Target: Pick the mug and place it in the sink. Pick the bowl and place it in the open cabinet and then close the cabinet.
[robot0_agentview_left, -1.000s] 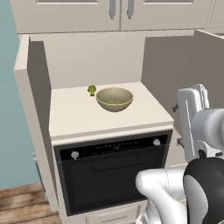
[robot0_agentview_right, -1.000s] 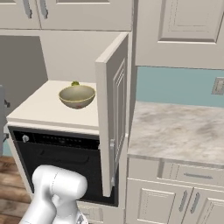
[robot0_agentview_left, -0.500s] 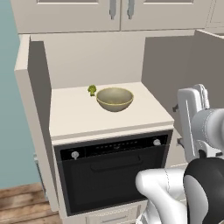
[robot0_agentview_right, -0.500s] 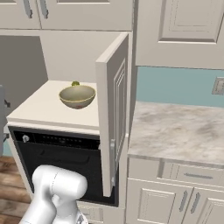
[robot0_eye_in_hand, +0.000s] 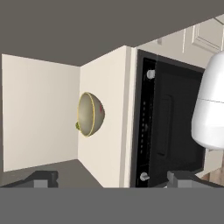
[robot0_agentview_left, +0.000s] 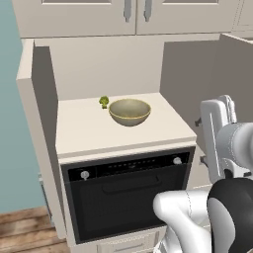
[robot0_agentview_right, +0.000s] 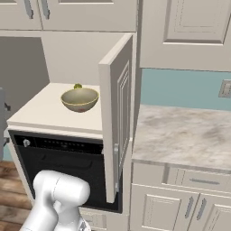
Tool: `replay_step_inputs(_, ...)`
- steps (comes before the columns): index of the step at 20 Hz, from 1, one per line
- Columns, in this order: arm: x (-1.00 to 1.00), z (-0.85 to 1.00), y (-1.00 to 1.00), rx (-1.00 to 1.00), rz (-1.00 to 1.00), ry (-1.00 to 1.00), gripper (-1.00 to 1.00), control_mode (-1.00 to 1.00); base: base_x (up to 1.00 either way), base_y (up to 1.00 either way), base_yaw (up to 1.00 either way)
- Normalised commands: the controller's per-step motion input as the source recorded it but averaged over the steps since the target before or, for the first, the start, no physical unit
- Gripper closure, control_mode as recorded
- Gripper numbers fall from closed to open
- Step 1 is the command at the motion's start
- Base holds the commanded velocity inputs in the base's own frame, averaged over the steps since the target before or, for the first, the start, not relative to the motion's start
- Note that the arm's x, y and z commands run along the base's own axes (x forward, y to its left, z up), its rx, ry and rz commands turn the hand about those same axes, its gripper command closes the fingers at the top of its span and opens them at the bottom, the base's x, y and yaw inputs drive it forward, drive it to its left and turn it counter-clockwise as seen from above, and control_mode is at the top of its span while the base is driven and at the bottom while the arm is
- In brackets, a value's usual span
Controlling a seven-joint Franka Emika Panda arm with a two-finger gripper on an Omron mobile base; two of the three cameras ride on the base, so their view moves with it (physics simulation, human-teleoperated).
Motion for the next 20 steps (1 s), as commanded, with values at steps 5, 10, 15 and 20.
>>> replay_step_inputs(5, -0.14, 0.00, 0.00, 0.00, 0.00, 0.00, -1.00, -1.00, 0.00, 0.00, 0.00)
replay_step_inputs(10, -0.41, 0.09, 0.00, 0.00, 0.00, 0.00, -1.00, -1.00, 0.00, 0.00, 0.00)
replay_step_inputs(15, -0.30, 0.53, -0.03, 0.00, 0.00, 0.00, -1.00, -1.00, 0.00, 0.00, 0.00)
replay_step_inputs(20, -0.26, 0.58, -0.15, 0.02, 0.00, 0.03, -1.00, -1.00, 0.00, 0.00, 0.00)
